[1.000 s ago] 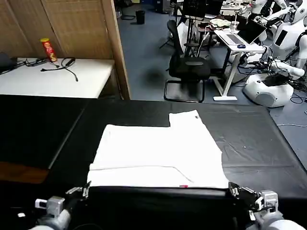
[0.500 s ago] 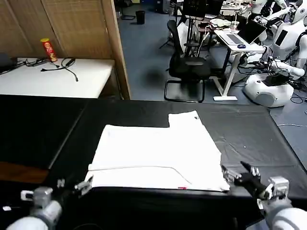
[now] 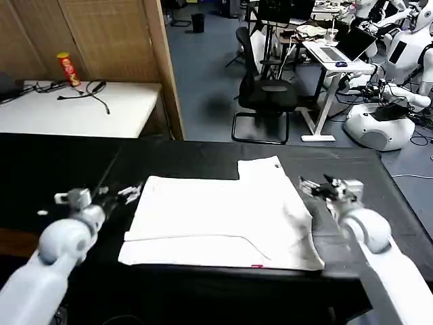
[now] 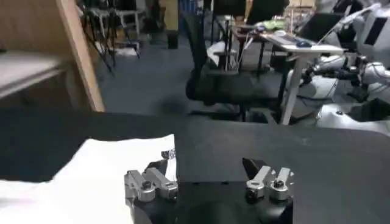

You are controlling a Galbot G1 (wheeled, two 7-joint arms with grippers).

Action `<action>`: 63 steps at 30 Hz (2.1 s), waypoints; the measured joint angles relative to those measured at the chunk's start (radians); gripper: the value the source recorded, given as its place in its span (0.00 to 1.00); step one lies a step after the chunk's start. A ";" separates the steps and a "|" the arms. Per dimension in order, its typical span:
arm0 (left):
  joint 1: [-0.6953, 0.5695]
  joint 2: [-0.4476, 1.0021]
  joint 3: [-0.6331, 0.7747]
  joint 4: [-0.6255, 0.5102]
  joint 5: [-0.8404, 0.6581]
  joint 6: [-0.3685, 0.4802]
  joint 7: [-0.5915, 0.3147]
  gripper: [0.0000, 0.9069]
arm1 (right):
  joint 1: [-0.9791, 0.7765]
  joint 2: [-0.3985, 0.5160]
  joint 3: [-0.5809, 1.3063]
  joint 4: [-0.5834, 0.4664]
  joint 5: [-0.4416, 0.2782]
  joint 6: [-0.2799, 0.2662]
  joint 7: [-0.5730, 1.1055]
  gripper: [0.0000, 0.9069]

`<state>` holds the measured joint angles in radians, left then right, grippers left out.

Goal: Fold and organize the clothes.

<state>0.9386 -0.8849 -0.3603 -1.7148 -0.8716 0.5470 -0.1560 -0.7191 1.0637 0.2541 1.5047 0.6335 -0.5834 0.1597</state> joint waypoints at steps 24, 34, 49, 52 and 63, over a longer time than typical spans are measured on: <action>-0.247 -0.106 0.165 0.364 0.055 0.003 0.072 0.20 | 0.158 0.131 -0.086 -0.275 -0.056 -0.025 -0.011 0.58; -0.247 -0.114 0.175 0.352 0.081 0.006 0.097 0.14 | 0.146 0.135 -0.081 -0.263 -0.058 -0.026 -0.017 0.00; -0.229 -0.076 0.153 0.281 0.088 -0.021 0.089 0.08 | 0.060 0.048 -0.022 -0.079 -0.069 0.045 -0.067 0.00; -0.211 -0.049 0.137 0.233 0.087 -0.022 0.085 0.08 | 0.022 0.006 -0.011 -0.001 -0.053 0.032 -0.065 0.00; -0.003 0.065 0.048 -0.036 0.074 -0.010 0.054 0.08 | -0.208 -0.163 0.054 0.322 0.011 -0.082 -0.037 0.00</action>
<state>0.9351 -0.8203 -0.3126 -1.7503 -0.7973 0.5374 -0.1018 -0.9275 0.9003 0.3084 1.8272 0.6446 -0.6655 0.1226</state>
